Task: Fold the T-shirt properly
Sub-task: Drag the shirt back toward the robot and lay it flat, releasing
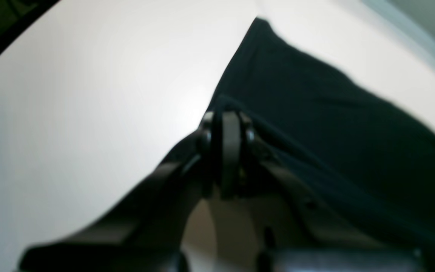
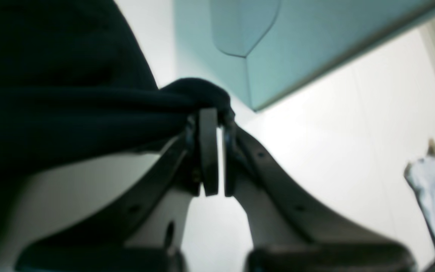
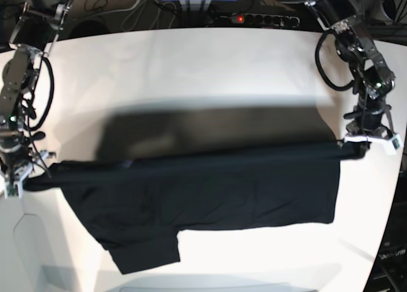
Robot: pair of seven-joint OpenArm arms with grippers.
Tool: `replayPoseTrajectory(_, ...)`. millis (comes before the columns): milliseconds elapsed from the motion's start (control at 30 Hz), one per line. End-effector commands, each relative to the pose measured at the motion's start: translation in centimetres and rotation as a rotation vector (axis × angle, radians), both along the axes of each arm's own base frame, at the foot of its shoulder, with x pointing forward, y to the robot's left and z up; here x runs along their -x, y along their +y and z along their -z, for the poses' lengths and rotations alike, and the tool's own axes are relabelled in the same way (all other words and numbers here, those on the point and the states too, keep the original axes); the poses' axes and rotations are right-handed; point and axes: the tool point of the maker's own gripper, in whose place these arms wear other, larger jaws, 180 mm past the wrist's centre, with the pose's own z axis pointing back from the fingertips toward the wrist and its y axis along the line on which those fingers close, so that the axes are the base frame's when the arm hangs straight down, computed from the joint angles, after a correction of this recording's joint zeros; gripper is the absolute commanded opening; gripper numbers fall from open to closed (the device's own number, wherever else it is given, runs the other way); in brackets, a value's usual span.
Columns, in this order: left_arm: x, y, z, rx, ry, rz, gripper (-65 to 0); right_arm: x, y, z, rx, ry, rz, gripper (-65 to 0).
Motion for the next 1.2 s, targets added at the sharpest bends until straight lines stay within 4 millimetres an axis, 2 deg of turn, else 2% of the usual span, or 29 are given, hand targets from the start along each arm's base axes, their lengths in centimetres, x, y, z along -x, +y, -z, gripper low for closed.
replayPoseTrajectory(0, 0.1, 0.4, -0.9, -0.027, -0.028, -0.016, -65.0, 0.0, -1.0, -1.4, 0.041, -0.032, 0.013, -65.0)
replayPoseTrajectory(200, 3.7, -0.2, 2.6, -0.010, 0.082, -0.015, -65.0, 4.4, -0.6, 3.1, 0.054, 0.110, -0.003, -65.0)
replayPoseTrajectory(267, 5.0, -0.4, 3.6, -0.002, 0.119, -0.016, -65.0, 6.0, 0.3, 4.5, 0.038, 0.146, -0.011, -65.0)
replayPoseTrajectory(467, 9.0, -1.2, 6.7, 0.027, 0.229, -0.022, -65.0, 11.1, 1.0, 6.3, 0.003, 0.202, 0.034, -65.0)
replayPoseTrajectory(700, 12.6, -1.9, 6.7, -0.008, 0.290, -0.001, -65.0, 16.2, 0.7, 9.1, 0.011, 0.342, 0.046, -65.0)
replayPoseTrajectory(900, 14.7, -1.7, 7.2, -0.023, 0.342, 0.004, -65.0, 17.7, -0.6, 9.2, 0.060, 0.394, 0.033, -65.0)
replayPoseTrajectory(1167, 16.6, 0.8, 6.5, -0.049, 0.358, -0.074, -65.0, 20.2, -1.1, 9.9, 0.085, 0.474, 0.021, -65.0)
